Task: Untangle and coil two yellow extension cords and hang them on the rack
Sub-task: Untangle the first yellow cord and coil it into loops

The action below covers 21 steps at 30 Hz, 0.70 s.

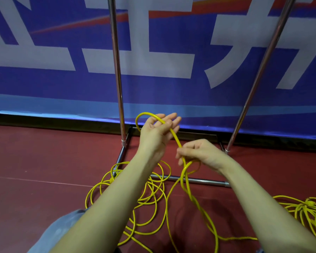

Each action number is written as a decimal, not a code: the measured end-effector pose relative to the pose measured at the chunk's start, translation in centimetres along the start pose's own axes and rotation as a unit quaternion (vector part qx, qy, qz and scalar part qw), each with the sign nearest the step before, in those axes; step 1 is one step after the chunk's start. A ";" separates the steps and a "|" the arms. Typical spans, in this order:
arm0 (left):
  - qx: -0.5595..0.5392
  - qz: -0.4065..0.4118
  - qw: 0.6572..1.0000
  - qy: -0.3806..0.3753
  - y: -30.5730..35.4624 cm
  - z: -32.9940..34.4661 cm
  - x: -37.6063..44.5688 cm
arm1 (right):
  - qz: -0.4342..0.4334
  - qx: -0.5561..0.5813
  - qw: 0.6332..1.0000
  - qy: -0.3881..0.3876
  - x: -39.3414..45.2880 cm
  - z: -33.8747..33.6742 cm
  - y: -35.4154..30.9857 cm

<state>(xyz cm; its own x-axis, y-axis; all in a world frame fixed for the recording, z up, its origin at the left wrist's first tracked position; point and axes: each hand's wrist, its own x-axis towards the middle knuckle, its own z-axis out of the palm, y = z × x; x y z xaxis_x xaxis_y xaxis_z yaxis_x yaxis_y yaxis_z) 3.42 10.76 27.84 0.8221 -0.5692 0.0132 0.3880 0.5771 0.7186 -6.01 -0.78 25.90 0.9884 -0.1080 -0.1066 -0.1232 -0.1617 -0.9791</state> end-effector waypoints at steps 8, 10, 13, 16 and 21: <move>-0.075 0.021 0.995 0.061 1.3 -0.3 0.4 | 0.057 -0.060 0.996 -0.046 -0.9 -2.2 1.6; -0.080 0.034 0.994 0.070 1.2 -0.2 0.5 | 0.062 -0.059 0.996 -0.036 -0.9 -2.5 1.8; -0.074 0.039 0.995 0.061 0.9 -0.4 0.5 | 0.054 -0.042 0.998 -0.013 -0.9 -2.7 1.8; 0.049 -0.009 0.999 -0.007 -0.6 -0.1 -0.4 | 0.028 0.004 0.999 0.023 -1.0 -2.6 1.5; 0.085 -0.006 0.996 -0.030 -1.6 0.1 -0.7 | 0.011 0.043 0.999 0.029 -0.8 -2.3 1.0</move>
<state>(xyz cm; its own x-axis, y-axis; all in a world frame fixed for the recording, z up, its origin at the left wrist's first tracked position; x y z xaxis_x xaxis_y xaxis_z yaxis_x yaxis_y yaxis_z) 2.23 10.17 26.74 0.7893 -0.6125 0.0429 0.3167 0.4659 0.8262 -7.09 -3.10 25.38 0.9784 -0.1684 -0.1197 -0.1336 -0.0736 -0.9883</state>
